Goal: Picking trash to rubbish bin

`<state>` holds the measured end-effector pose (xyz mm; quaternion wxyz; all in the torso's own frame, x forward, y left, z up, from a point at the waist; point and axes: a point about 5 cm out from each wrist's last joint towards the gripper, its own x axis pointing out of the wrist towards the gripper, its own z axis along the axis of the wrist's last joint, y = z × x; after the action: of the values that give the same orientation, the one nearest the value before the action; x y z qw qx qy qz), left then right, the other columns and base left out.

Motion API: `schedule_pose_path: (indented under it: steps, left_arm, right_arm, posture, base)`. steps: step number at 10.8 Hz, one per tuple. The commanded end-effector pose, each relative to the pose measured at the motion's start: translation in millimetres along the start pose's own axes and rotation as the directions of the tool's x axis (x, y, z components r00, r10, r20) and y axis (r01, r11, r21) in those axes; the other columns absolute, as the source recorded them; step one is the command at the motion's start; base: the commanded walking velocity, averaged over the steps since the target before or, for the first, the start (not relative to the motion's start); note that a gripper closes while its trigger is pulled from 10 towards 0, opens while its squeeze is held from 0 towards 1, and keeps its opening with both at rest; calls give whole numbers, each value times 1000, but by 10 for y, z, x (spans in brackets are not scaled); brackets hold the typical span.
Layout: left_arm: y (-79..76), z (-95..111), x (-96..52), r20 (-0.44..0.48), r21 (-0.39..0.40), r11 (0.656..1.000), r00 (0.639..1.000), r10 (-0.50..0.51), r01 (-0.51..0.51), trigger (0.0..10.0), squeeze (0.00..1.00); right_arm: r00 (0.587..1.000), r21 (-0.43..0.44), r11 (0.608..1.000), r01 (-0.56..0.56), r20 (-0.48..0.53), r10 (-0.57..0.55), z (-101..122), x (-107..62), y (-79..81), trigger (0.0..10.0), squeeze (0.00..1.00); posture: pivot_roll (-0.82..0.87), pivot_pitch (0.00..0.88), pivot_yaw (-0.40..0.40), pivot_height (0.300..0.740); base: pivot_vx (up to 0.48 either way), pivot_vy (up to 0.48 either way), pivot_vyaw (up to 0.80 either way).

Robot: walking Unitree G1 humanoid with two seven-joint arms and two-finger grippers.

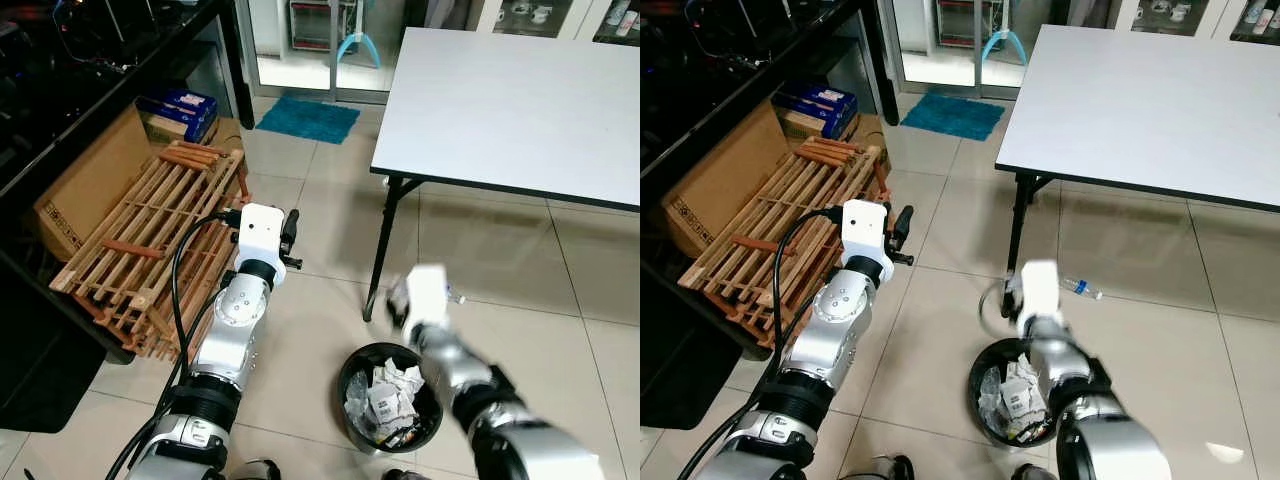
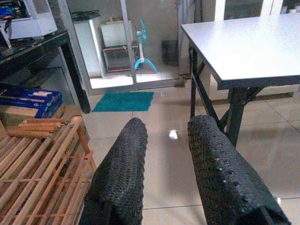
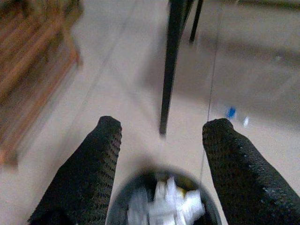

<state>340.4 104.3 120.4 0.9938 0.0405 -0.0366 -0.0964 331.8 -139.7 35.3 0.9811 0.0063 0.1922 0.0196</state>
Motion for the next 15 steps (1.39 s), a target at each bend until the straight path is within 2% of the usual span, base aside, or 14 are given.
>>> schedule_pose_path:
  steps: [1,2,3,4,5,6,7,8,12,15]
  left_arm:
    - [28,-18,-11,-3,-5,1000,1000,10,-10,10000,0]
    - [34,-14,-13,2,-5,1000,1000,12,-12,10000,0]
    - [44,-11,-17,8,-2,1000,1000,15,-15,10000,0]
    - [77,0,-29,27,-4,999,999,37,-37,10000,0]
    - [116,17,-37,50,-9,998,997,59,-58,10000,0]
    - [132,43,-41,76,8,998,995,64,-65,10000,0]
    - [175,69,-60,99,-2,996,991,91,-91,10000,0]
    - [220,73,-80,108,-10,995,989,104,-103,10000,0]
    - [259,17,-112,106,0,991,986,132,-133,10000,0]
    - [204,0,-95,94,-14,991,987,132,-132,10000,0]
  right_arm:
    - [992,38,999,8,129,-13,300,45,-21,10000,0]
    - [970,47,999,17,242,-28,553,47,-39,10000,0]
    - [927,27,999,18,374,-26,800,-11,-4,10000,0]
    - [856,5,1000,15,516,-16,1022,-143,55,10000,0]
    - [819,26,999,21,573,-32,1065,-223,81,10000,0]
    - [807,56,998,29,587,-56,1050,-260,84,10000,0]
    - [810,64,998,30,584,-62,1049,-289,86,10000,0]
    - [809,111,994,9,583,-73,1070,-304,93,10000,0]
    - [824,89,996,-12,565,-41,1019,-335,168,10000,0]
    - [829,83,996,-15,558,-34,1027,-337,122,10000,0]
  posture:
    - [20,74,39,740]
    - [14,68,42,740]
    - [8,62,48,740]
    - [5,57,55,740]
    - [-6,45,67,740]
    - [0,31,71,740]
    - [12,17,71,740]
    - [10,6,83,740]
    - [0,0,101,740]
    - [-8,1,81,740]
  base:
    - [0,0,0]
    - [0,0,0]
    - [0,0,0]
    - [0,0,0]
    - [0,0,0]
    - [0,0,0]
    - [0,0,0]
    - [0,0,0]
    - [0,0,0]
    - [0,0,0]
